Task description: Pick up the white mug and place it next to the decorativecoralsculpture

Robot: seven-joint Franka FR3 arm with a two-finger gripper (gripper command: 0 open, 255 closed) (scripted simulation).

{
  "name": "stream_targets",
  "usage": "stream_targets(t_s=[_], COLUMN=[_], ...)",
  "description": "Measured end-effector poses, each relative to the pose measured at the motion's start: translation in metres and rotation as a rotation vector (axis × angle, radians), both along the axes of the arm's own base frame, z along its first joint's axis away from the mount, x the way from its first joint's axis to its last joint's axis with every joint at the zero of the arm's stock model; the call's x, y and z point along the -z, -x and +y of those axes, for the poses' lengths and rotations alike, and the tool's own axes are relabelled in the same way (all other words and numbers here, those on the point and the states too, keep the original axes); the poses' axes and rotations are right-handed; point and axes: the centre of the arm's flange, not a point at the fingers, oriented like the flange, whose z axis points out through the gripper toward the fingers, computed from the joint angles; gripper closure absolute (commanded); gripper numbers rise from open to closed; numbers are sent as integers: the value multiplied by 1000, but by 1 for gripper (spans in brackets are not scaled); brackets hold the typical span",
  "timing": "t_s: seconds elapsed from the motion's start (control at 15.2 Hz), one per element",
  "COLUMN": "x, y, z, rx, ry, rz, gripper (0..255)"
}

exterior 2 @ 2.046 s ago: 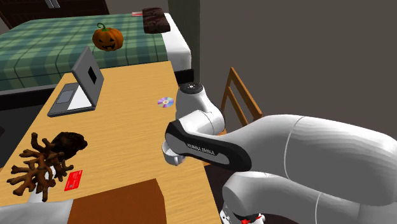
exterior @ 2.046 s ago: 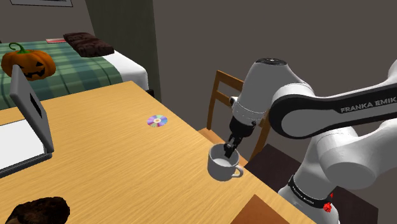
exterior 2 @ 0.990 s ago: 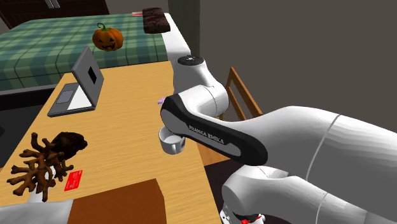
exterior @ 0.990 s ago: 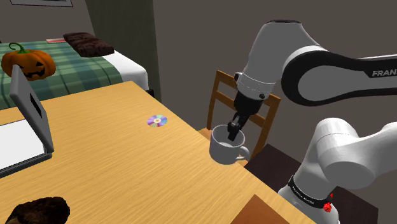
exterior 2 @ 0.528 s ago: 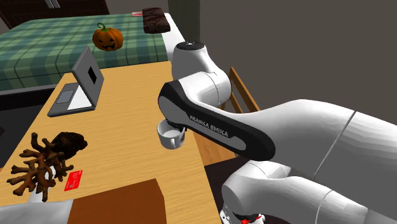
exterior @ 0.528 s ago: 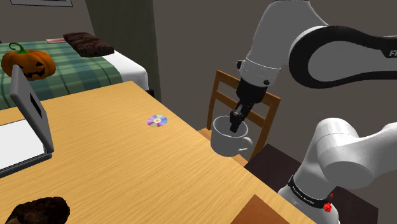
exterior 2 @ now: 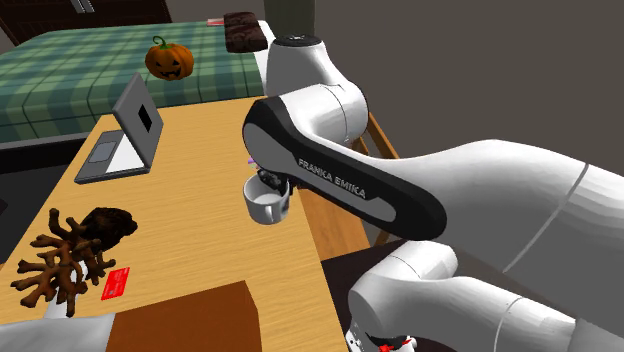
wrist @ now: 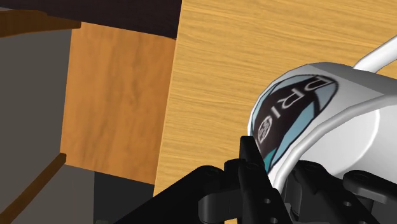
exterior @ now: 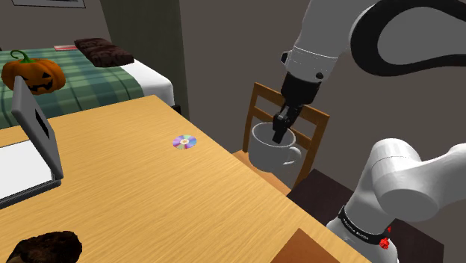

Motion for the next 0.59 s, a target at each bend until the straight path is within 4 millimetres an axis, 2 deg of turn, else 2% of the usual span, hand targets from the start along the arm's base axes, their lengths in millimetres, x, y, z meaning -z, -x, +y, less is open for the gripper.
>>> stream_targets(t_s=[0.59], x=[-47], y=[-1], z=[-1], rx=[0], ry=[0], rz=[0], gripper=[255])
